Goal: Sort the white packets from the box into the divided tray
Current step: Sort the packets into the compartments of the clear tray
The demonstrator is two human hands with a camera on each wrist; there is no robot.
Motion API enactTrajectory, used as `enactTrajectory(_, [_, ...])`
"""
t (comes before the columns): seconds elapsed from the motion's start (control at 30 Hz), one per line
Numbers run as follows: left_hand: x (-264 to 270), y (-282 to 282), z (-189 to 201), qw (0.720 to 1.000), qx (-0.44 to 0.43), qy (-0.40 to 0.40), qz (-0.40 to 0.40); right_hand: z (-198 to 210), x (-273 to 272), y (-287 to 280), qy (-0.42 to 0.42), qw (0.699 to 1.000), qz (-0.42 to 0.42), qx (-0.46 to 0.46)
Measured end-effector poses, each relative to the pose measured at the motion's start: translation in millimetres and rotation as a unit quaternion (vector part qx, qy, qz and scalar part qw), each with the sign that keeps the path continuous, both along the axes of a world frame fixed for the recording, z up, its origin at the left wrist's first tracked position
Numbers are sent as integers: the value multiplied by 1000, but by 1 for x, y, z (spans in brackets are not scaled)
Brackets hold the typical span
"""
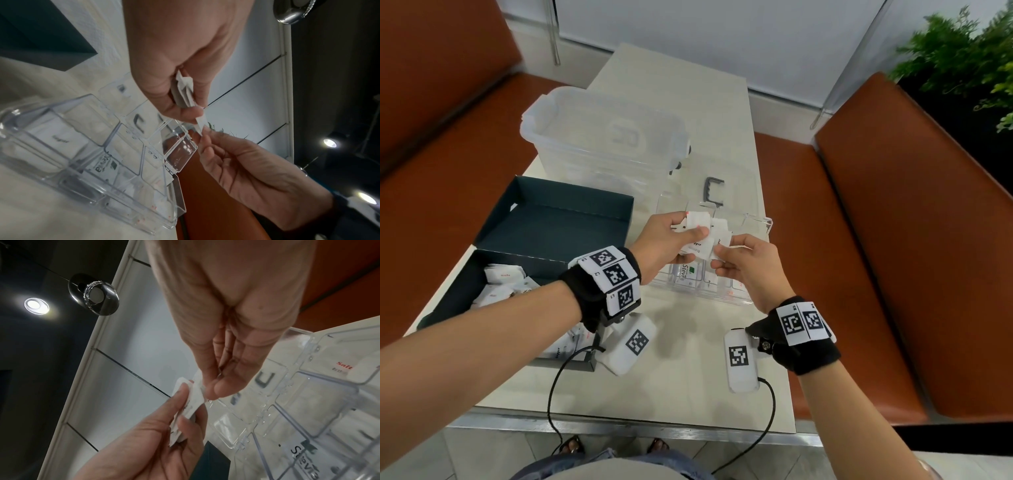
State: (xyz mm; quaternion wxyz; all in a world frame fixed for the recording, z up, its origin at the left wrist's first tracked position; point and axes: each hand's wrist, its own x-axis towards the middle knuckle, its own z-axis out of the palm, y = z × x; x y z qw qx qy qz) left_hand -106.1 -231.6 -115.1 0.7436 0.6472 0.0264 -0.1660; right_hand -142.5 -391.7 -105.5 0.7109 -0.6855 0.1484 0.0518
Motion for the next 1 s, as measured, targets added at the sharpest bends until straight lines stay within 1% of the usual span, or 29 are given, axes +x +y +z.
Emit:
enactTrajectory(0.1, [2,0,-1,999,32,-27,10,-2,0,1,-11,1000,8,-23])
enactTrajectory(0.23, [4,4,-3,995,78,-61,-11,-3,3,-2,-34,998,-15,-55])
enactTrajectory(0.4, [3,4,-5,992,95,-85,-21,-8,2,4,-28,998,-21,-59])
enactTrajectory(0.47, [3,4,-7,992,95,-78,-15,-10,2,7,-18,998,-36,-46])
enactTrajectory(0.63, [4,5,-11,995,82,-46,-16,-13,1,12,4,998,-57,26])
enactTrajectory(0.73, [3,8,-13,996,70,-43,-32,-16,0,15,12,997,-58,40])
enactTrajectory(0.8, [3,9,-14,995,80,-44,-31,-17,0,17,21,998,-48,37])
enactTrajectory(0.83, [3,9,-14,994,91,-47,-28,-17,0,17,26,999,-36,22])
enactTrajectory(0.9, [5,10,-15,990,123,-62,-27,-15,3,15,27,998,-11,-55])
enactTrajectory(1.0, [6,10,-12,982,161,-92,-49,-7,15,9,-25,981,2,-192])
